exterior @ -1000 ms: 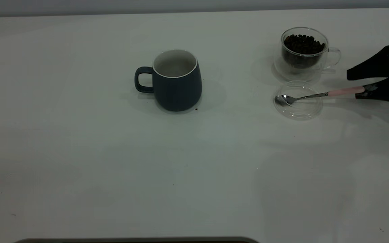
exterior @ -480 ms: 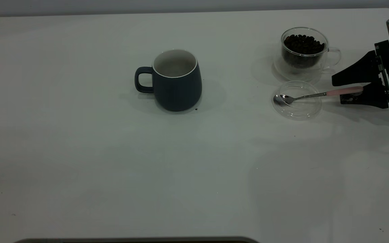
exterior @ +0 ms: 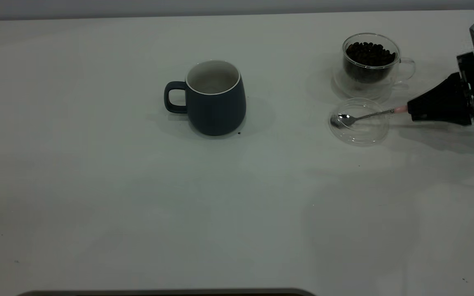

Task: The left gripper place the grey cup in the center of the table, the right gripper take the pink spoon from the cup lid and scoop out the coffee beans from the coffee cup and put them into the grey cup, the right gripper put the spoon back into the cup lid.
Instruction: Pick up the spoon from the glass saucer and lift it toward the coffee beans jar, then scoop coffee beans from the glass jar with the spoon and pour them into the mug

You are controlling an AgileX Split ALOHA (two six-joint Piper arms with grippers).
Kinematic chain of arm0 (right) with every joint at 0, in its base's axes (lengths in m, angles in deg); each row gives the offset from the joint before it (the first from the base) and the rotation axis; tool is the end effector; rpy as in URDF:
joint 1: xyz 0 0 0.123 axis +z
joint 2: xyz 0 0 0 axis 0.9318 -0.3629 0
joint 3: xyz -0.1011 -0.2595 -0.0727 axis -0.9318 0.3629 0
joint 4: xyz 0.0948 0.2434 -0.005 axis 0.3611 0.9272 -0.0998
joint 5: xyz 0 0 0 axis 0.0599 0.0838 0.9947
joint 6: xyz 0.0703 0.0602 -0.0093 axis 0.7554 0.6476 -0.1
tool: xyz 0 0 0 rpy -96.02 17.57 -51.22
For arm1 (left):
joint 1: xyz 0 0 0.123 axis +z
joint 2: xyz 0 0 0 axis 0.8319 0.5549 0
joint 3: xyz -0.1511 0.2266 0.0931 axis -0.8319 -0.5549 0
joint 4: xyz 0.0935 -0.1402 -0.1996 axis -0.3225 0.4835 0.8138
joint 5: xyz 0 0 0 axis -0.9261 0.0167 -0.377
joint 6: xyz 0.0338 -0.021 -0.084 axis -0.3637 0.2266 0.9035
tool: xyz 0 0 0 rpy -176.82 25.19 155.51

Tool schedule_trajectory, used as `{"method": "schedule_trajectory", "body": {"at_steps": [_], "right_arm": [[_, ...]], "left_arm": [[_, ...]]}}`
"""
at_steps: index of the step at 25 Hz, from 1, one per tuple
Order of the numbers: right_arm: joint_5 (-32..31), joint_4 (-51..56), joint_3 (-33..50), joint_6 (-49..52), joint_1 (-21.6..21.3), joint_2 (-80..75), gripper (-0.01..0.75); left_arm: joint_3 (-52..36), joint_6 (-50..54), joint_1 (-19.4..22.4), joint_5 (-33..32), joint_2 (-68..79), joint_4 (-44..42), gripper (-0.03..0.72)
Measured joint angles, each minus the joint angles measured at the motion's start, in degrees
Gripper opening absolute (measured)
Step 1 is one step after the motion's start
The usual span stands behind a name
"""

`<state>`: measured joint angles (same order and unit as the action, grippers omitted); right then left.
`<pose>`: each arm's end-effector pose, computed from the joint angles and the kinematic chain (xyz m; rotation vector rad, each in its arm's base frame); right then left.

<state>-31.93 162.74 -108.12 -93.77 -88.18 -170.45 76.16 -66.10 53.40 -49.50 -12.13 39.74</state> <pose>0.3808 -0.0524 -0.0442 0.1589 2.5812 1.3470 -0.0020 0.0011 0.2707 0.0111 2.1206 -0.0385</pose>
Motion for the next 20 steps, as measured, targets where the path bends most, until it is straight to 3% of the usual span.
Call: {"method": "schedule_trajectory", "body": {"at_steps": [13,17,20], "right_arm": [[-5.31,-3.11,0.0,3.42,-3.71,9.74,0.1],[-5.79,3.34,0.05,1.49,-3.36,13.39,0.1],[-1.54,7.34,0.05,-0.12,-2.68,13.5,0.1]], "left_arm": [[0.0,-0.13,0.0,0.0,0.0,0.0,0.513],[0.0,-0.13,0.0,0.0,0.0,0.0,0.513],[0.0,-0.13,0.0,0.0,0.0,0.0,0.513]]}}
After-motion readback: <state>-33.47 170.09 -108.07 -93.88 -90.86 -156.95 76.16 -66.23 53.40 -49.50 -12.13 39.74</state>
